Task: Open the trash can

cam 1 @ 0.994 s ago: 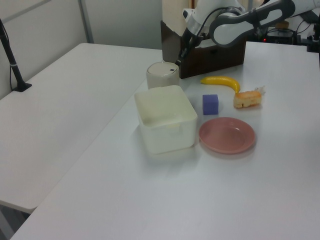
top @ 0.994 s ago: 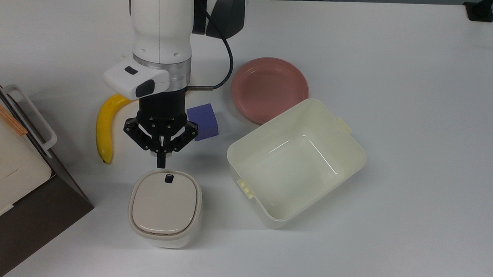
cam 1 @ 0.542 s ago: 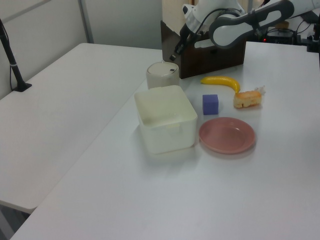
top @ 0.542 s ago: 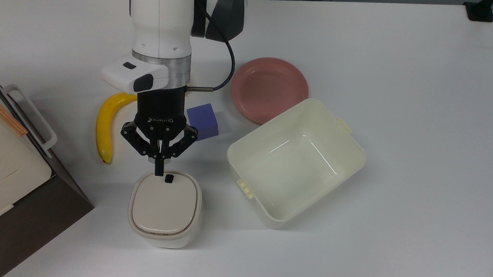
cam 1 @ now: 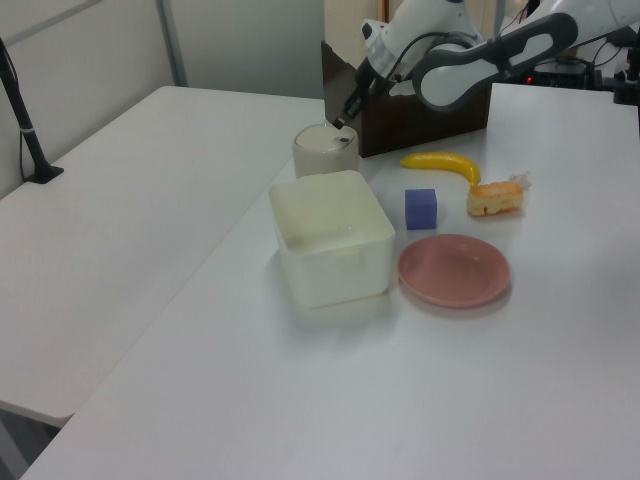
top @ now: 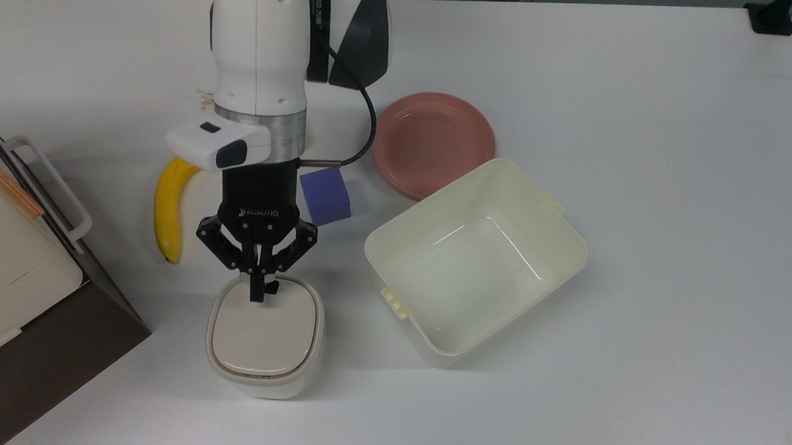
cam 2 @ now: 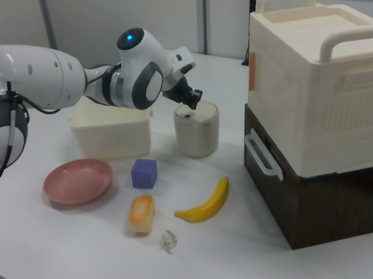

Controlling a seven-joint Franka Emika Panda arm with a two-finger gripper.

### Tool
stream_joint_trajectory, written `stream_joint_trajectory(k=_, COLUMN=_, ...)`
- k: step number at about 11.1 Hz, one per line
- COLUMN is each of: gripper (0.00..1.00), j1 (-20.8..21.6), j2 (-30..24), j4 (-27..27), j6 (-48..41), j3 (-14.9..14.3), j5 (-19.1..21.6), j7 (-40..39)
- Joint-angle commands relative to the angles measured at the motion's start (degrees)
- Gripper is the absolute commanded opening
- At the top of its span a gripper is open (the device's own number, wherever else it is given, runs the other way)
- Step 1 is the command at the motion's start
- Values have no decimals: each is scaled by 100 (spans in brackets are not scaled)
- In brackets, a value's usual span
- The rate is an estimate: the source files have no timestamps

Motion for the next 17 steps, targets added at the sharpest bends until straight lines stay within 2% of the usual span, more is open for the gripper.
stream_joint_trajectory(k=1, gripper=0, j1=21, j2=158, j4=240, j6=60, j3=-22, j5=-129, j7=125)
stream_joint_trajectory(k=6, gripper=0, j1=56, j2=88, j4=29, j6=60, j3=-22, j5=-261, j7=125)
stream_joint_trajectory(k=12, gripper=0, j1=74, j2=-386, j4=-550, j6=51, j3=-13, j5=-261, j7=134)
stream_joint_trajectory(k=17, gripper=0, j1=56, j2=-492, j4=-736, j6=51, j3=-13, j5=-261, j7=134)
